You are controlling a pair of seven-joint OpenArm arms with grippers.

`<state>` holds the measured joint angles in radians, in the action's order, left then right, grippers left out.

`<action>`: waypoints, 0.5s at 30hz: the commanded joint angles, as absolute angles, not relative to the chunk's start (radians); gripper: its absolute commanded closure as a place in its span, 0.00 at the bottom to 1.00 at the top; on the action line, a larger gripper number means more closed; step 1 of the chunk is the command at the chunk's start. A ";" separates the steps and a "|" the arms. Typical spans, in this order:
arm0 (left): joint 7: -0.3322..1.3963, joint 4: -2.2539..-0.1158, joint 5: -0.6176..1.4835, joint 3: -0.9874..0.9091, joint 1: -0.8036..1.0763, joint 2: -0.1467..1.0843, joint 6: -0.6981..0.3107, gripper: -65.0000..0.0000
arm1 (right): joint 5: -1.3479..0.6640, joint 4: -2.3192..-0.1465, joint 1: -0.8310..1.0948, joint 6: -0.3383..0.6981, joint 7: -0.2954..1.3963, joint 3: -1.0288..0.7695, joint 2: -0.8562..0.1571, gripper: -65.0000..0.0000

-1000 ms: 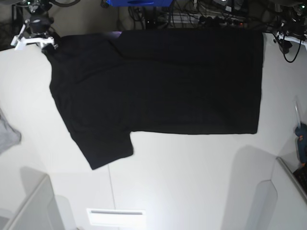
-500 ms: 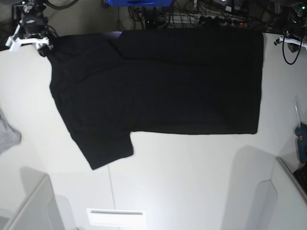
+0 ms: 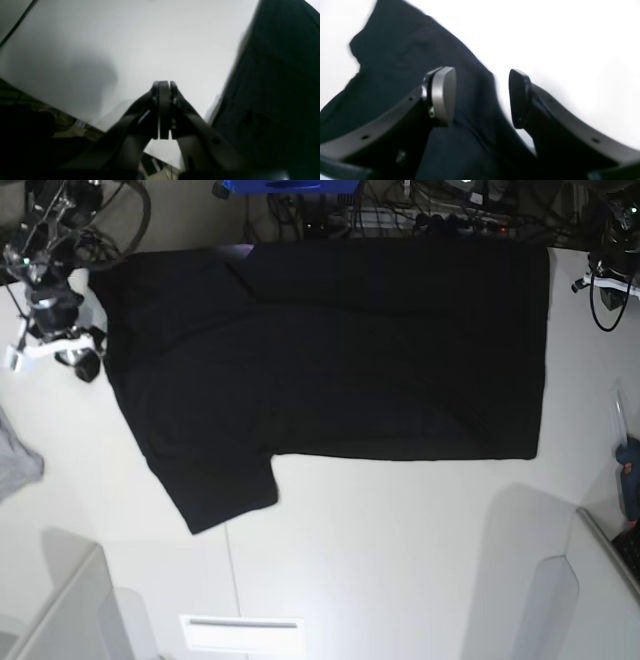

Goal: Fold the T-shirt properly
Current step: 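Reach both grippers to the hem corners and grasp them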

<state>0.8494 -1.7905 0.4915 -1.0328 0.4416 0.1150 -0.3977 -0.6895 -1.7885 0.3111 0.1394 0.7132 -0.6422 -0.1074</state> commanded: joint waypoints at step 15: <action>0.825 -1.810 0.501 -0.980 0.430 0.166 -0.407 1.00 | -0.694 -1.443 -0.105 0.139 0.693 -0.325 -0.205 0.51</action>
